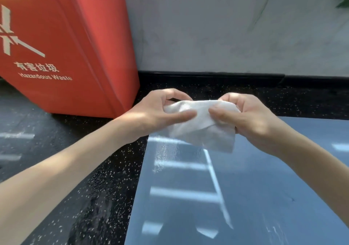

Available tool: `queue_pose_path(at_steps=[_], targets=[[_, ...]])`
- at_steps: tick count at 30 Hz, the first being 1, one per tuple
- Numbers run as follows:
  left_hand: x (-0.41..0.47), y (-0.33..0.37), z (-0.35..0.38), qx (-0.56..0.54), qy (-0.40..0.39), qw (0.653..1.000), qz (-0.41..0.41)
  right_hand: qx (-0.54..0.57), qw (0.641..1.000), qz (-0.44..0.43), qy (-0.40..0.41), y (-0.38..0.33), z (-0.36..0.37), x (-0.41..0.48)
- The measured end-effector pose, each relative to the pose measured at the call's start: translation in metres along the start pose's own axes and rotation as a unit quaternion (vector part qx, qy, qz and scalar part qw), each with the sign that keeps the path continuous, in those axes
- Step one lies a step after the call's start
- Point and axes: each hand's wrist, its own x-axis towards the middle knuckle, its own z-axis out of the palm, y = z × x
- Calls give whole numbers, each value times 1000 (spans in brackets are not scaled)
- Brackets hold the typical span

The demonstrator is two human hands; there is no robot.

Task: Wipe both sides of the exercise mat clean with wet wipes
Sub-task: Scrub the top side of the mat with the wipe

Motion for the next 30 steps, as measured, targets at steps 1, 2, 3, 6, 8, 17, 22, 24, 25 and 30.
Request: queue_pose_path(at_steps=[1,2,3,6,8,17,22,24,25,30], targets=[[-2,-4,3,-1,-5,1000,-2,6,1000,-8,1,2,0,-2],[-3,-7,5,-1,-7,1000,-7,9,1000,-16,2,5,0,-4],[-3,-9,6,-3,-4,1000,-16,10,1000,-24,4,8,-1,-5],[-3,-16,6,-31,-6,999,-31,0,999,-32,-6,15,-3,-9],[-4,-19,5,-42,-16,999,-31,-12,999,-17,-36,19,-6,-10],[-7,-15,4,-26,-94,995,-24,-41,941,77,-326,22,5,-7],[-10,-13,-1,-16,-123,992,-38,-26,928,77,-362,20,9,-4],[-11,-11,-2,0,-132,990,-41,-24,920,74,-383,18,11,-4],[-11,-10,-2,5,-138,990,-42,-25,918,82,-388,17,12,-5],[-8,-5,-3,38,-159,984,-66,-161,939,121,-278,16,25,-8]])
